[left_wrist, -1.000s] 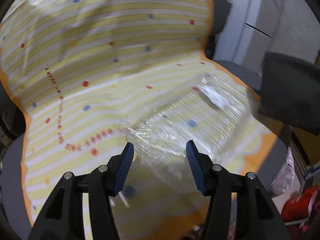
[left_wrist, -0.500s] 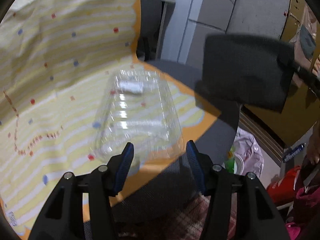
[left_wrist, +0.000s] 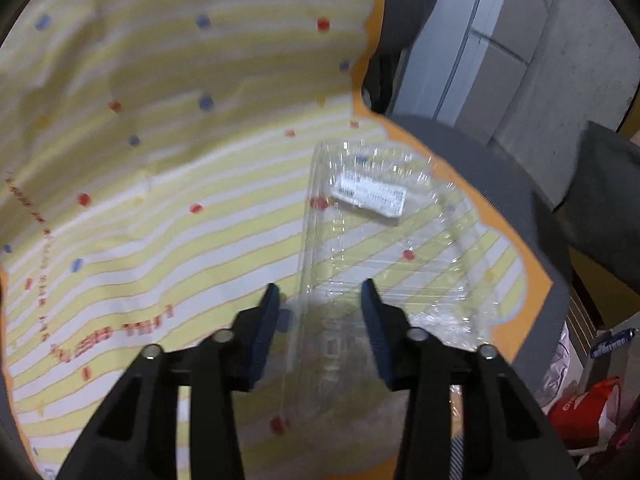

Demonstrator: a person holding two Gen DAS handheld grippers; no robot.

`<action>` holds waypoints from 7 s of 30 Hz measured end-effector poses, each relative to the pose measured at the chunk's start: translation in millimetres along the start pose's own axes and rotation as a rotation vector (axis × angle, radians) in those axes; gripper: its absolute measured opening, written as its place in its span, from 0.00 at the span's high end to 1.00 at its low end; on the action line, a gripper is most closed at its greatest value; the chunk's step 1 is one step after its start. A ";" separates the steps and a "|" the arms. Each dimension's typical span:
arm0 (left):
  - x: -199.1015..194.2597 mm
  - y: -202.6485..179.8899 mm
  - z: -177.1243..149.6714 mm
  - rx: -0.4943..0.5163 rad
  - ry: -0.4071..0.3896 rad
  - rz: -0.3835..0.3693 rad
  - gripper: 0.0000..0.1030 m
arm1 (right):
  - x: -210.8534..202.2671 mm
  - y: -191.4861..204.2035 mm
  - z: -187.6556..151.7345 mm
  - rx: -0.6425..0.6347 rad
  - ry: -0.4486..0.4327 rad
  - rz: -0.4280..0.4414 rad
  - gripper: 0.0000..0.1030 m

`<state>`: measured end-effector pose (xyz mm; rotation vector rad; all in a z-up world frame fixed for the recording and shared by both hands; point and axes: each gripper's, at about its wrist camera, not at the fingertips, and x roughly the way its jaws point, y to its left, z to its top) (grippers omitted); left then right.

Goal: Collect trash

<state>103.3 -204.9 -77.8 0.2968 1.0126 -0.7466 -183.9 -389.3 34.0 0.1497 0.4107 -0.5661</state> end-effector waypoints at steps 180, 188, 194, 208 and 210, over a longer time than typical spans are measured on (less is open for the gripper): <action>-181.9 -142.9 -144.0 -0.028 -0.207 0.178 0.06 | -60.4 -18.6 -45.1 -0.008 0.323 0.096 0.09; -182.5 -141.1 -146.0 -0.031 -0.203 0.179 0.06 | -59.4 -20.5 -45.2 -0.008 0.325 0.097 0.09; -180.9 -141.3 -147.4 -0.038 -0.197 0.182 0.06 | -58.8 -20.0 -45.1 -0.008 0.325 0.096 0.09; -177.4 -119.4 -143.5 -0.078 -0.202 0.263 0.06 | -42.3 -6.1 -42.5 -0.030 0.340 0.145 0.09; -178.8 -98.2 -141.6 -0.121 -0.204 0.282 0.06 | -28.3 4.6 -41.9 -0.049 0.350 0.175 0.09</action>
